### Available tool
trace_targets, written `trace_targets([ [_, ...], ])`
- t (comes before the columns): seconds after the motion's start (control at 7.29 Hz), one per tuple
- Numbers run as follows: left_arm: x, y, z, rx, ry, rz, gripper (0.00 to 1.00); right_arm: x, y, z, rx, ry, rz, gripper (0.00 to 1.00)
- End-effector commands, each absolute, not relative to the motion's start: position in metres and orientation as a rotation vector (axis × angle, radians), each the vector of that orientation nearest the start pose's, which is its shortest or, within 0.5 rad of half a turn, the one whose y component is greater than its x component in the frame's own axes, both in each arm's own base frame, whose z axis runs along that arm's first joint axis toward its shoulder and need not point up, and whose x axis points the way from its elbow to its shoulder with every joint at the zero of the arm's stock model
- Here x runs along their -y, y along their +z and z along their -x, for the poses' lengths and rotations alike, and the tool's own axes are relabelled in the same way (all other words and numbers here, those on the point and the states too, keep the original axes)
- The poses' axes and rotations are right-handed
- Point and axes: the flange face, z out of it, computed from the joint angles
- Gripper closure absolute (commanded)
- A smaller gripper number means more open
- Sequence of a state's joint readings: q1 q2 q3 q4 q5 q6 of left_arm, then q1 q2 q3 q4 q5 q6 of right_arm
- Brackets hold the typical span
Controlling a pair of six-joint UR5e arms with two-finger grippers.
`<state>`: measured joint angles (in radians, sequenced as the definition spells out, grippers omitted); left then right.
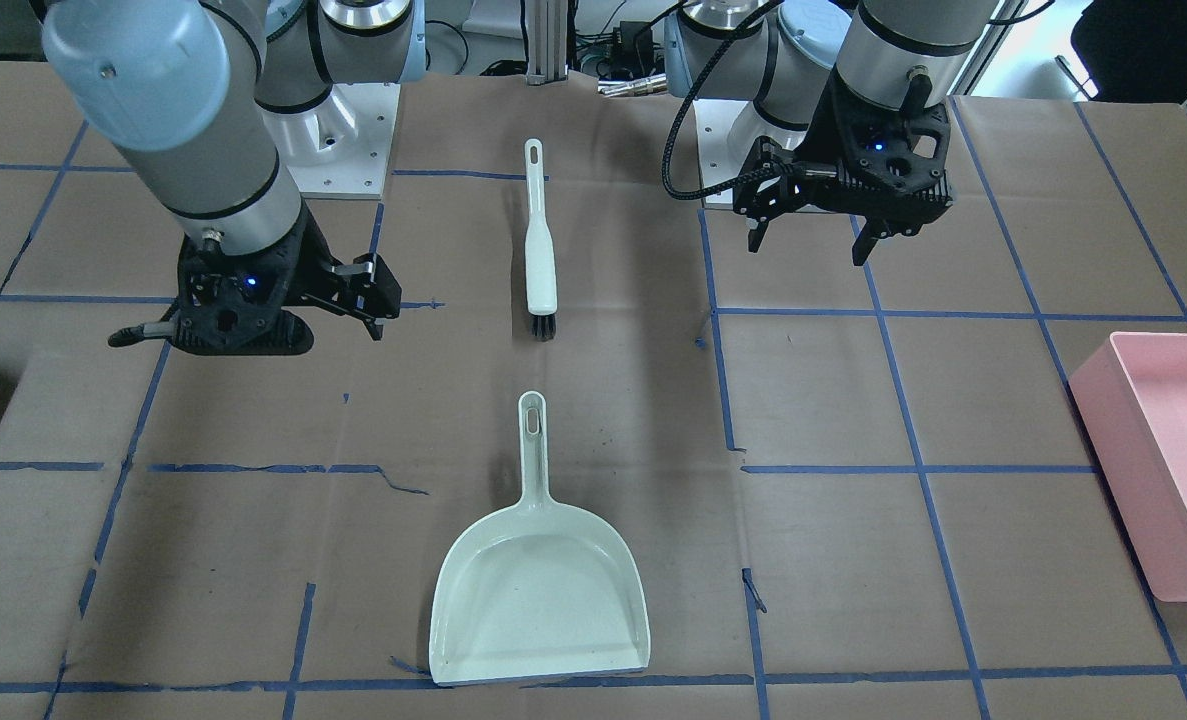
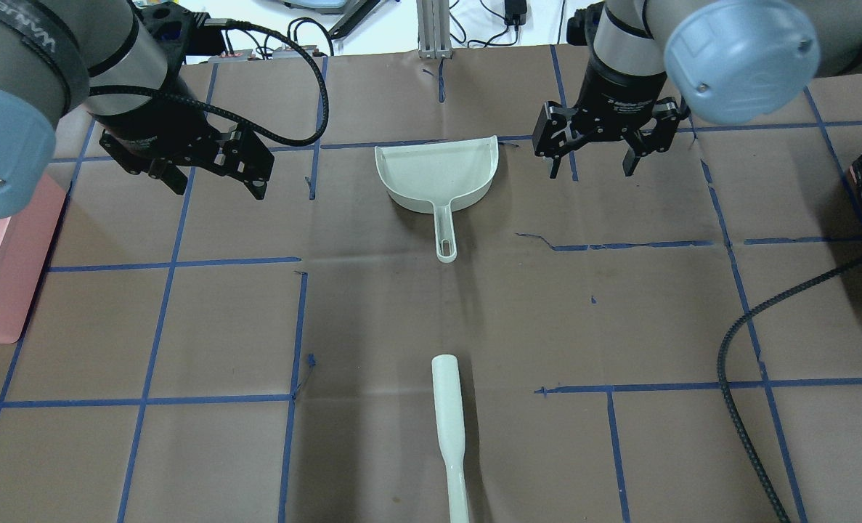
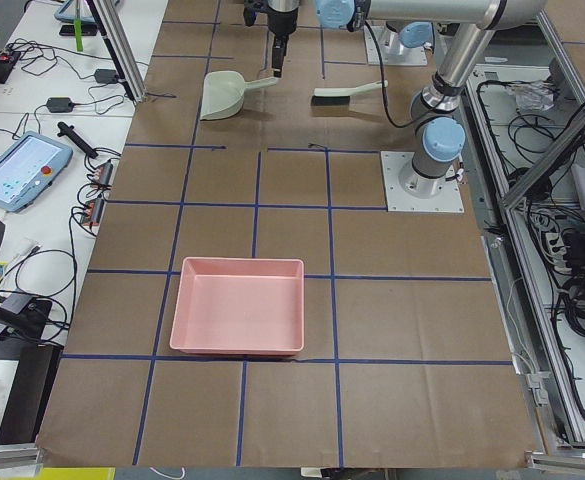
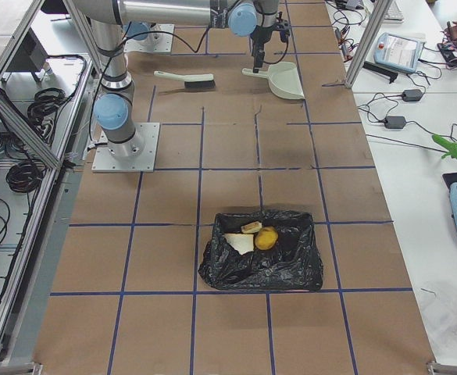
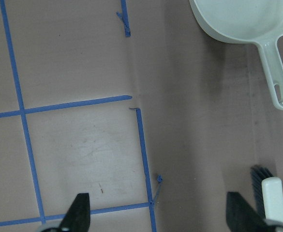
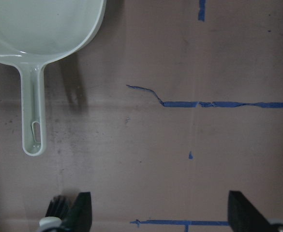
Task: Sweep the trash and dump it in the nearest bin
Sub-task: 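Lift the open right gripper up away from the dustpan handle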
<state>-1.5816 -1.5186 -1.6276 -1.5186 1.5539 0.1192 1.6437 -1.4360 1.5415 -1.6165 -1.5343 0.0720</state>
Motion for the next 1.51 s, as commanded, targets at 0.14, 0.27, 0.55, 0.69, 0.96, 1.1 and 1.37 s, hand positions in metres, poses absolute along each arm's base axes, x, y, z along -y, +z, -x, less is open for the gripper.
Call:
trace_targets([
  [0.14,0.473,0.490,0.140,-3.148,-0.076,-0.204,0.00,0.491,0.468,-0.150,-3.183,0.002,0.002,0.00],
  [0.27,0.473,0.490,0.140,-3.148,-0.074,-0.206,0.00,0.486,0.477,-0.145,-3.191,-0.029,0.031,0.00],
  [0.55,0.474,0.490,0.141,-3.150,-0.074,-0.206,0.00,0.484,0.476,-0.141,-3.173,-0.028,0.019,0.00],
  [0.69,0.474,0.489,0.141,-3.150,-0.072,-0.206,0.00,0.485,0.475,-0.139,-3.172,-0.025,0.014,0.00],
  [0.96,0.474,0.489,0.141,-3.150,-0.072,-0.206,0.00,0.487,0.475,-0.138,-3.170,-0.027,0.026,0.00],
  [1.1,0.474,0.489,0.141,-3.150,-0.072,-0.206,0.00,0.487,0.475,-0.137,-3.172,-0.029,0.041,0.00],
  [1.37,0.474,0.489,0.141,-3.150,-0.072,-0.206,0.00,0.487,0.475,-0.137,-3.172,-0.032,0.043,0.00],
])
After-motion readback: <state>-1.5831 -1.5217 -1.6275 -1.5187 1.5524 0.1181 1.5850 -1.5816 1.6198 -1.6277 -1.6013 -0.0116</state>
